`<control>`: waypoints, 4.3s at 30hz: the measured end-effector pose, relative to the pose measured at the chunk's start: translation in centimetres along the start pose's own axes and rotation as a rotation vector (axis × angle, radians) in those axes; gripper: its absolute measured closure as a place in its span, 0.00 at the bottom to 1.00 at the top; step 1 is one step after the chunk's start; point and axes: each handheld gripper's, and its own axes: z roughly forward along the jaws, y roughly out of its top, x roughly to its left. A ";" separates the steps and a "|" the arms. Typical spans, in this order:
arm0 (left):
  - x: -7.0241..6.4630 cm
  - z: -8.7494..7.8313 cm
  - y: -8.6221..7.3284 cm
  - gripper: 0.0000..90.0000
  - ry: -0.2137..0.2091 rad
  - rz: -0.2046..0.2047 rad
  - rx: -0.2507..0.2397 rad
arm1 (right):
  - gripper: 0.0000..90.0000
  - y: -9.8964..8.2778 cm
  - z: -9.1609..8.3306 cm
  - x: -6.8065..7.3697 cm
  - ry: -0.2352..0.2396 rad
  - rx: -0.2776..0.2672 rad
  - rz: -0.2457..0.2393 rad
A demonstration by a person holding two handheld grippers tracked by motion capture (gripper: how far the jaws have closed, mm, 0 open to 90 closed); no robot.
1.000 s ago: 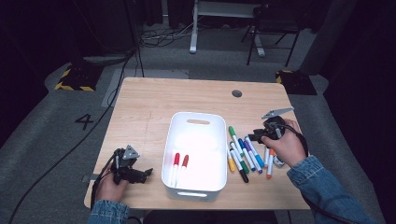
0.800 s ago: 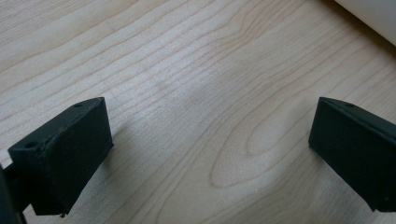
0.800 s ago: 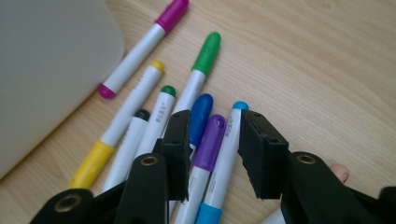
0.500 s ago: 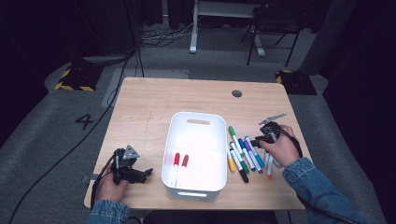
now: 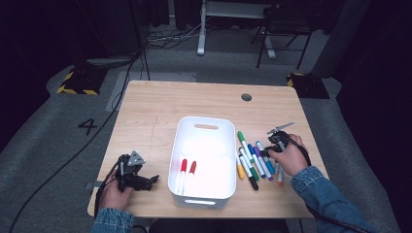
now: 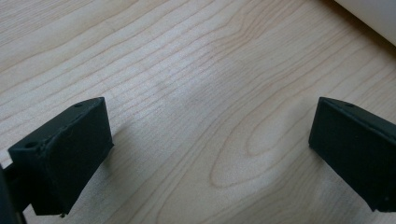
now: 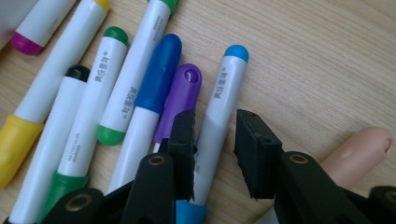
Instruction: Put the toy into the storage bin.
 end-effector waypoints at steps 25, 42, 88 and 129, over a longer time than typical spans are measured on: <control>0.0 0.0 0.0 0.00 0.000 -0.001 -0.001 | 0.86 0.3 1.1 1.0 -0.095 -0.029 0.075; 0.0 0.0 0.0 0.00 0.000 0.000 0.000 | 0.86 1.2 -1.6 1.1 -0.044 -0.105 0.068; 0.0 0.0 0.0 0.00 0.002 0.009 -0.001 | 0.86 4.4 -11.0 8.2 0.152 -0.266 -0.128; -0.1 0.1 0.0 0.00 -0.009 0.004 -0.003 | 0.86 8.4 -9.4 16.4 0.301 -0.274 -0.301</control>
